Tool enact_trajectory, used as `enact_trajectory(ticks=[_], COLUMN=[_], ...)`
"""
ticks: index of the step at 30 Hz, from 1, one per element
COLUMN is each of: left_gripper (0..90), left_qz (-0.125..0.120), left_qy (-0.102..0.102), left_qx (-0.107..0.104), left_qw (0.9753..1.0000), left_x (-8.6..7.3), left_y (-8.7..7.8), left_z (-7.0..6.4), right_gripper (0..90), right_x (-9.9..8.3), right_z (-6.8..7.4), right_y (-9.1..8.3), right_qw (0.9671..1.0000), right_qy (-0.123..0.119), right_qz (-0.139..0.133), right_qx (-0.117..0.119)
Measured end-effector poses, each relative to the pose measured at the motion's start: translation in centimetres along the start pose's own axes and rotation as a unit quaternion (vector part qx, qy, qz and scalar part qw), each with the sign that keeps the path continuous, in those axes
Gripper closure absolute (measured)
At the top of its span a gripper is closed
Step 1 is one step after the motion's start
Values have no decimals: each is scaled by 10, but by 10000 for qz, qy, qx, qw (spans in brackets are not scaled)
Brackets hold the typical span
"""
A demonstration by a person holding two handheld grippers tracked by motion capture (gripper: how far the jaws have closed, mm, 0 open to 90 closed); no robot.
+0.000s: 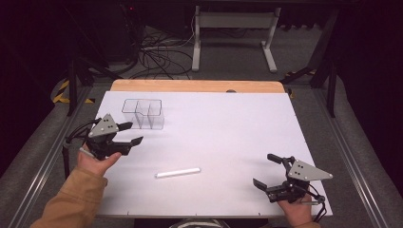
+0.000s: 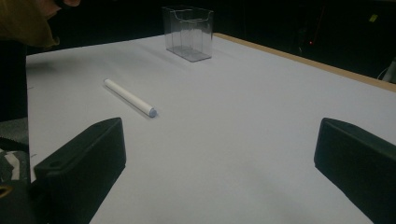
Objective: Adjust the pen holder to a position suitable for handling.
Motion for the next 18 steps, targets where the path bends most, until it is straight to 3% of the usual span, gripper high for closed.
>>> enact_trajectory(ticks=[10, 18], left_gripper=[368, 359], left_qz=[255, 271], left_qy=[-65, -224], left_qx=[139, 115], left_qw=[9996, 9993], left_x=[9, 13], left_y=[13, 20], left_z=[24, 36], right_gripper=[28, 28], right_x=[0, -1], right_z=[0, 0], right_y=[0, 1], right_qw=[10000, 10000], right_qy=[-4, -3], right_qz=[12, 20], right_qx=[31, 61])
Point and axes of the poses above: each handheld gripper's, and its own axes: y roughly forward along the jaws, x roughly out of its top, z roughly to its left, the point moved 1 cm from there along y, roughly forward along the jaws, and after that the axes turned 2 degrees about z, right-handed, at the moved point
